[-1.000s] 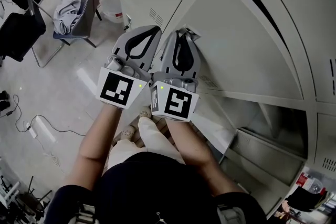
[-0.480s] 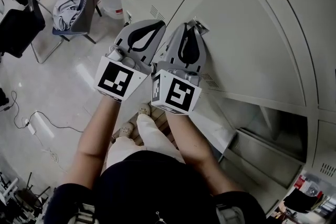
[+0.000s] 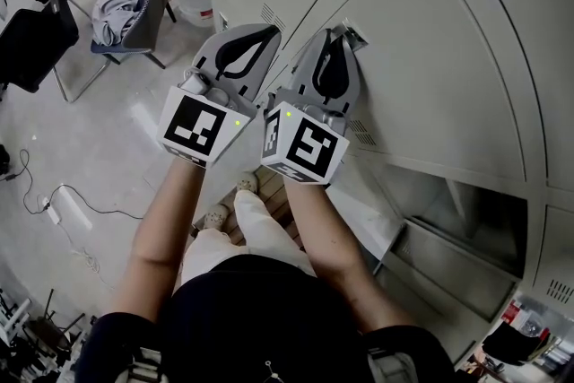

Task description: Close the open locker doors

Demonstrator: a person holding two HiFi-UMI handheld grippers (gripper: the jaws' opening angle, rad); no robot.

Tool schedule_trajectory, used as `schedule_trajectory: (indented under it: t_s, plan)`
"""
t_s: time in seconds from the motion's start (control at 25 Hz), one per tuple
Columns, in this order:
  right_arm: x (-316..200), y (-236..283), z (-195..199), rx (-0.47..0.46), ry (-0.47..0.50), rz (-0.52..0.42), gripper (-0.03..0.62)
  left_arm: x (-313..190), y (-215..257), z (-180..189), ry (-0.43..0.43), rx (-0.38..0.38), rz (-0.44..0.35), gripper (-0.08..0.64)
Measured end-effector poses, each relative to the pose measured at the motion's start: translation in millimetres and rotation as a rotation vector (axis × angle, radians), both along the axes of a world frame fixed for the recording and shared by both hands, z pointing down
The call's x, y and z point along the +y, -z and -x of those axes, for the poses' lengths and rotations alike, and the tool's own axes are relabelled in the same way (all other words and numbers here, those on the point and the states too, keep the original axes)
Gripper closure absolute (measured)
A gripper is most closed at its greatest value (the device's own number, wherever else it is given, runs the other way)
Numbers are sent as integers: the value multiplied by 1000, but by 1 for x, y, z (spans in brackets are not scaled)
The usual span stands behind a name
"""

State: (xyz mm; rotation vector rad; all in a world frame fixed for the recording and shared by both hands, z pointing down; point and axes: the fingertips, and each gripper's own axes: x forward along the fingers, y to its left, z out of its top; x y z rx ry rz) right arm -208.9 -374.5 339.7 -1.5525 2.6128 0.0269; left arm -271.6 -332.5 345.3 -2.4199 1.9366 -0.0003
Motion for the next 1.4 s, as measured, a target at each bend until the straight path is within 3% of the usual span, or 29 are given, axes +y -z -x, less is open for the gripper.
schedule_trajectory:
  t_s: [0.64, 1.0, 1.2, 1.4]
  plan:
    - [-8, -1, -1, 23, -63, 16, 557, 20, 5, 1, -6, -8, 5, 557]
    - [-8, -5, -1, 94, -89, 76, 549, 67, 8, 16, 59, 20, 27, 557]
    - [-3, -18, -15, 87, -117, 134, 543, 98, 14, 18, 81, 1, 33, 557]
    - [7, -15, -20, 59, -75, 136, 526, 130, 24, 14, 86, -18, 24, 557]
